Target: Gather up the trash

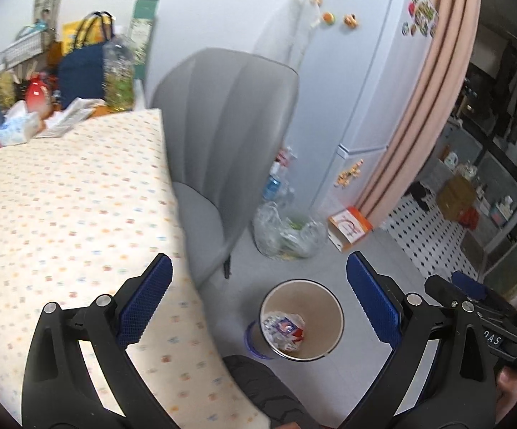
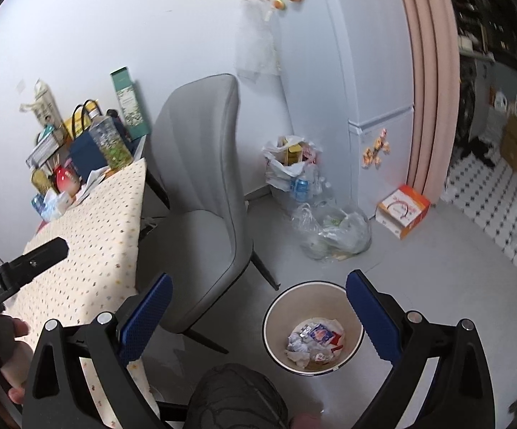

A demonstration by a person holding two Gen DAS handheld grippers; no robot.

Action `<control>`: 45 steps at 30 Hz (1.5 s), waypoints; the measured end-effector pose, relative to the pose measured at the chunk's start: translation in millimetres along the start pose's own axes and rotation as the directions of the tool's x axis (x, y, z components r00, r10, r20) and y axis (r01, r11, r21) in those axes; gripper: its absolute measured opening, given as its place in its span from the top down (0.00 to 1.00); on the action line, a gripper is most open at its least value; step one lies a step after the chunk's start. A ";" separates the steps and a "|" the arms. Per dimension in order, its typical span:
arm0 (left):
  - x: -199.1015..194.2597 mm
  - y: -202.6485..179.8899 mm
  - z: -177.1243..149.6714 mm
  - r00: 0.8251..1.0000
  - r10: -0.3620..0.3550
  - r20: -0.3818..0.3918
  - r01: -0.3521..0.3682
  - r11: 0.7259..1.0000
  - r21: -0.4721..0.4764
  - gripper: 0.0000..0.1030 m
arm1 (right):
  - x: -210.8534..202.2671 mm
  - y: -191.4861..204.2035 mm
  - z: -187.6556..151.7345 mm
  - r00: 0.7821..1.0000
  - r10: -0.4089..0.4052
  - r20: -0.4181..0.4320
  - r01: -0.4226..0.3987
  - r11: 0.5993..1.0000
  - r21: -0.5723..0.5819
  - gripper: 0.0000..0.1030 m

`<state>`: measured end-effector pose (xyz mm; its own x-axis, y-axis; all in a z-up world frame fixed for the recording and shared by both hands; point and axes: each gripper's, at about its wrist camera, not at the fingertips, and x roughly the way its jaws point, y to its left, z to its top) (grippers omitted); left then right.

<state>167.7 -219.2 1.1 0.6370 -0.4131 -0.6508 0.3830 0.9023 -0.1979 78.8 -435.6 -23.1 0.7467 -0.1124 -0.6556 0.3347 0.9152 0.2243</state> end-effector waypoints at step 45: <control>-195.4 127.4 -72.0 0.915 0.339 0.219 -0.306 0.937 -0.169 0.06 | -88.5 184.5 -42.3 0.982 0.169 0.085 -0.133 0.936 -0.326 0.07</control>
<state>43.9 -14.6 50.3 0.8590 -0.0994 -0.5022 0.0508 0.9927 -0.1096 50.2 -240.4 45.8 0.8386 0.0117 -0.5447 0.0264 0.9977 0.0622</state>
